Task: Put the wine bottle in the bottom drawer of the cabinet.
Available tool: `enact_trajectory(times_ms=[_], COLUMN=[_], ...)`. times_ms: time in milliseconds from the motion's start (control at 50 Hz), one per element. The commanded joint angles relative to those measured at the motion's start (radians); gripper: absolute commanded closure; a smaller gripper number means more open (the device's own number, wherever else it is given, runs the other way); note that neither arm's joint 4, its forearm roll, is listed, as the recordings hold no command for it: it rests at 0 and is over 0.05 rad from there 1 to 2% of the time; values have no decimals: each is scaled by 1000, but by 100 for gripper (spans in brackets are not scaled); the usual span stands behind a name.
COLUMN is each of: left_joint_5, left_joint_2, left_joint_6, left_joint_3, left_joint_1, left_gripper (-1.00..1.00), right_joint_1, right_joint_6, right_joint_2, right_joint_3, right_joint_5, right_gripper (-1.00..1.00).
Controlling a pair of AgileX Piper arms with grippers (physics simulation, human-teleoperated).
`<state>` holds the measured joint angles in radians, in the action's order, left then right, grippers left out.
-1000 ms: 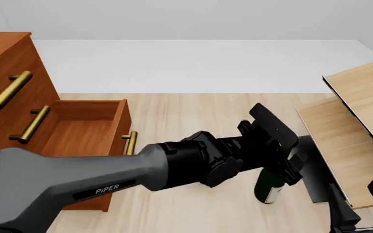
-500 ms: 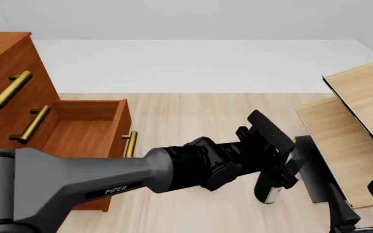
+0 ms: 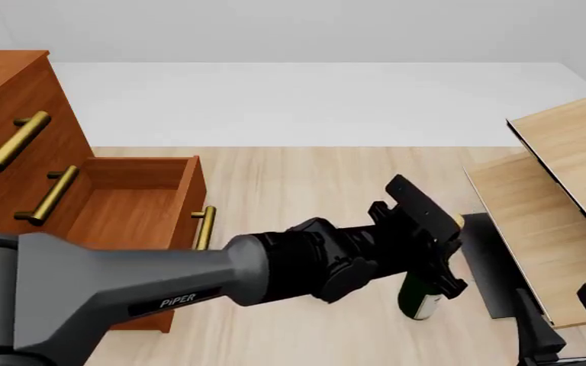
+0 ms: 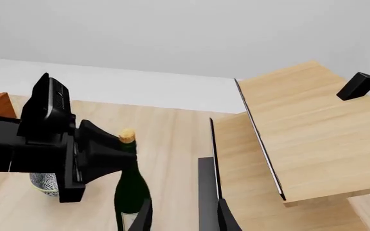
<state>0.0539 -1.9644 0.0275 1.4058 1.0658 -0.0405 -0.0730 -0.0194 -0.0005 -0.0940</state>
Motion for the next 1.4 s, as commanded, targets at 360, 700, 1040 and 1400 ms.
enact_trajectory(times_ms=[360, 700, 1040, 1400], left_joint_5=[-41, -83, -138, -265], left_joint_2=[302, 620, 831, 1087], left_joint_6=[61, 83, 69, 149], left_joint_3=[-82, -196, -253, -326], left_joint_1=[-66, -160, -298, -510], left_gripper=[100, 100, 100, 100], right_joint_1=[-3, -10, -15, -20], right_joint_6=[-7, -23, -28, -32], right_joint_2=[2, 5, 4, 3], right_joint_3=[0, 0, 0, 0], right_joint_5=[-1, -4, -1, 2], right_gripper=[-100, -100, -100, -100])
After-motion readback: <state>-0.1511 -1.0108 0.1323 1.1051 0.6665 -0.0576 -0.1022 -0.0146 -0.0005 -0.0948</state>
